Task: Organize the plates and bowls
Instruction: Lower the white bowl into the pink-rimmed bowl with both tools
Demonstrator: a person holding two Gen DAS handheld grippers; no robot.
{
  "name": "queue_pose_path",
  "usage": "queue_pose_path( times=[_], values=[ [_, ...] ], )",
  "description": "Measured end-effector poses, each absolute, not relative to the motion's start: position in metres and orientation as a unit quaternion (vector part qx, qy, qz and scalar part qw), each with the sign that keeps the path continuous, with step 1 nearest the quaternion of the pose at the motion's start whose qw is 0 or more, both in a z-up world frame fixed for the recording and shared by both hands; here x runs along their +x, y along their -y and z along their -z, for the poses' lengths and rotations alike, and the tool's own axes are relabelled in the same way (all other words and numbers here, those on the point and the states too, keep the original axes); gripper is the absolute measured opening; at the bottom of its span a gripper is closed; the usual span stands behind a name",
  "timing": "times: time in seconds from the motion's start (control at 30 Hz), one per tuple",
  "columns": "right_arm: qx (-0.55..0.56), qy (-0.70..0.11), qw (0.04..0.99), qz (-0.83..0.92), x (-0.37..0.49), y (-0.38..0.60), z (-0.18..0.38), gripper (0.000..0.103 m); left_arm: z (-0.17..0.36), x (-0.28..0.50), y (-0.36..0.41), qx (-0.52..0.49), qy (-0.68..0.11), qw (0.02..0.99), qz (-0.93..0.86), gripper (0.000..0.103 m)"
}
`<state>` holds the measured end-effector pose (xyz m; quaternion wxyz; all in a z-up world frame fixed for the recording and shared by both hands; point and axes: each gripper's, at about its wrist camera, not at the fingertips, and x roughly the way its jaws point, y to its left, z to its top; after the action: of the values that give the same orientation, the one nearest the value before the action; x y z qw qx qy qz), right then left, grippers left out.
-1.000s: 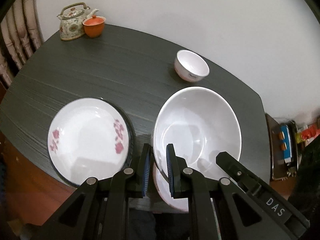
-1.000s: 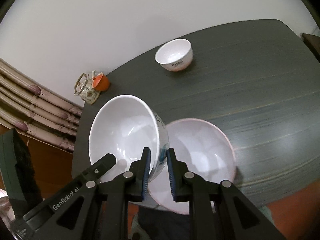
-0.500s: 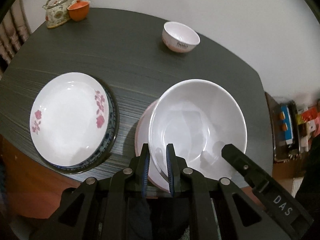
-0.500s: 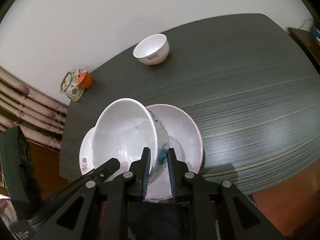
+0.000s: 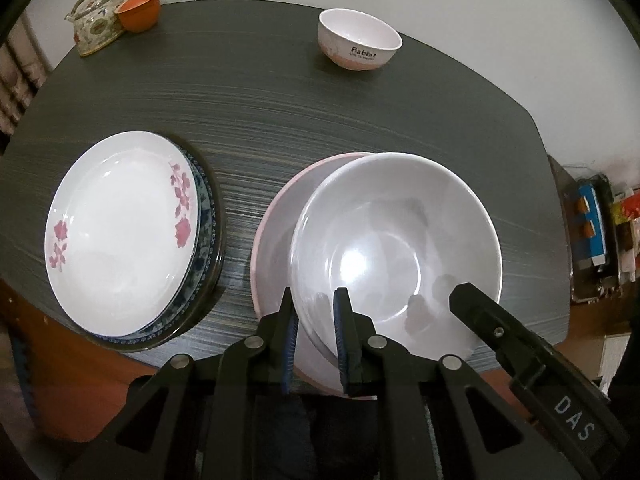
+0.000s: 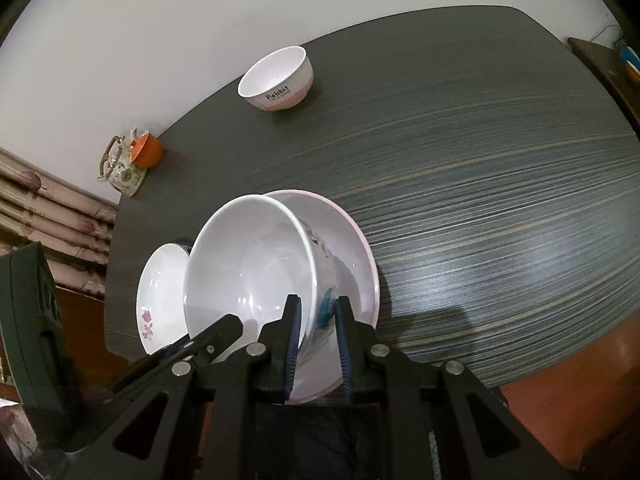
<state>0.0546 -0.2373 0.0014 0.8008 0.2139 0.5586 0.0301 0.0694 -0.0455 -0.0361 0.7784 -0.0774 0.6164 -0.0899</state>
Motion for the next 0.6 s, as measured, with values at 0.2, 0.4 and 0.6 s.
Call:
queue_pose_path(
  times=[0.2, 0.4, 0.6],
  values=[
    [0.212, -0.570, 0.794, -0.028, 0.061, 0.237, 0.005, 0.020, 0.042, 0.070, 0.051, -0.068, -0.624, 0.774, 0.085, 0.016],
    [0.216, -0.581, 0.784, -0.028, 0.066, 0.239, 0.011, 0.020, 0.042, 0.072, 0.052, -0.064, -0.625, 0.774, 0.083, 0.019],
    [0.210, -0.589, 0.780, -0.021, 0.070, 0.238, 0.014, 0.020, 0.044, 0.074, 0.058, -0.059, -0.627, 0.773, 0.084, 0.021]
  ],
)
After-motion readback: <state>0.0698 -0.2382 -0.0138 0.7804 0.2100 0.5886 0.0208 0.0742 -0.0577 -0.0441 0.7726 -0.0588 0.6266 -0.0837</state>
